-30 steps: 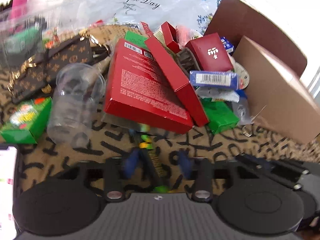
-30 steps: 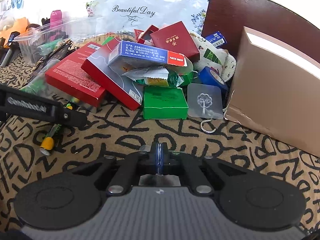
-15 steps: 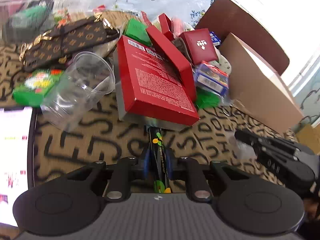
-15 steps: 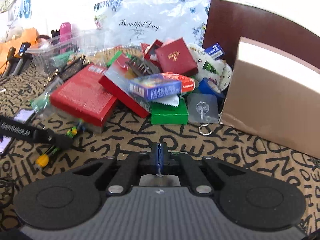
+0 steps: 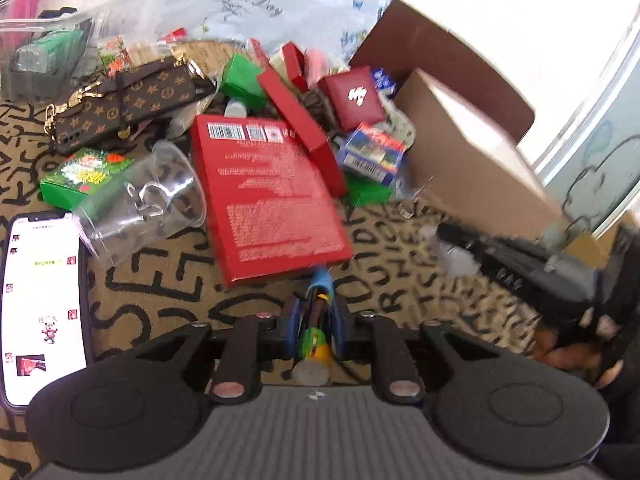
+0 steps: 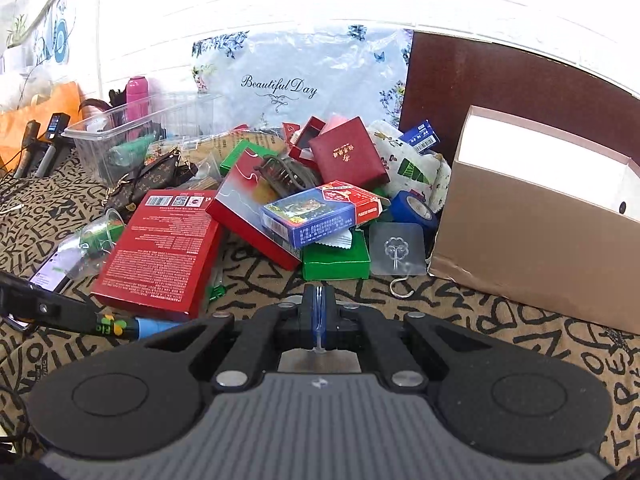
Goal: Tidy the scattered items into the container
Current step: 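Lift the blue-capped marker with the left gripper while the right gripper holds the hook, then carry the marker and hook over the tan box with both grippers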
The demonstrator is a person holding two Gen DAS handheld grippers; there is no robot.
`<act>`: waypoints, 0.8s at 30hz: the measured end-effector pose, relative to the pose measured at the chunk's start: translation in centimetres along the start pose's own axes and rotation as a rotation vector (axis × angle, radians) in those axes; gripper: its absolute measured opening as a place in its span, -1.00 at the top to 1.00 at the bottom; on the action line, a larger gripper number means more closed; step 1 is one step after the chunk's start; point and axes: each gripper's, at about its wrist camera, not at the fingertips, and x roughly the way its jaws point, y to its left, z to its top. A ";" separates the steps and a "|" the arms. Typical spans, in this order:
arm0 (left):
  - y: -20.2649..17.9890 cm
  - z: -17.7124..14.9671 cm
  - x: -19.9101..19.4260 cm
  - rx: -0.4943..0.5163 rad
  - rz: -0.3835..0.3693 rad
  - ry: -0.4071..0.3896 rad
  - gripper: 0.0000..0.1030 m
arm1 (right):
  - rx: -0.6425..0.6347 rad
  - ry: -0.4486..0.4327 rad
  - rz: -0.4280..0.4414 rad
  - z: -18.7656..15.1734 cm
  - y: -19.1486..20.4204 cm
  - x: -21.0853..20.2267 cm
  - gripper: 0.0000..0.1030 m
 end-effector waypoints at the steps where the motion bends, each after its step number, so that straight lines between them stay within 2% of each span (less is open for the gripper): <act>1: 0.0 -0.1 0.5 0.007 0.007 0.019 0.64 | 0.002 0.003 0.001 0.0 0.0 0.1 1.00; 5: -0.7 -0.5 3.1 0.095 0.052 0.074 0.55 | 0.005 0.013 0.002 -0.4 0.0 0.1 1.00; 10: -1.7 0.0 5.0 0.206 0.068 0.050 0.42 | 0.017 0.029 -0.006 -0.8 -0.3 0.4 1.00; 11: -2.0 -0.1 5.2 0.233 0.072 0.047 0.43 | 0.019 0.031 -0.007 -0.8 -0.3 0.4 1.00; 13: -2.4 -0.2 5.3 0.267 0.072 0.051 0.61 | 0.021 0.034 -0.007 -0.9 -0.4 0.6 1.00; 15: -2.5 0.2 5.1 0.243 0.028 0.064 0.70 | 0.021 0.033 -0.007 -0.9 -0.4 0.6 1.00; 17: -2.8 0.4 4.6 0.222 -0.005 0.064 0.70 | 0.022 0.026 -0.008 -0.9 -0.5 0.5 1.00; 24: -3.6 2.3 2.2 0.176 -0.104 -0.006 0.70 | 0.032 -0.007 -0.024 -0.4 -1.2 -0.4 1.00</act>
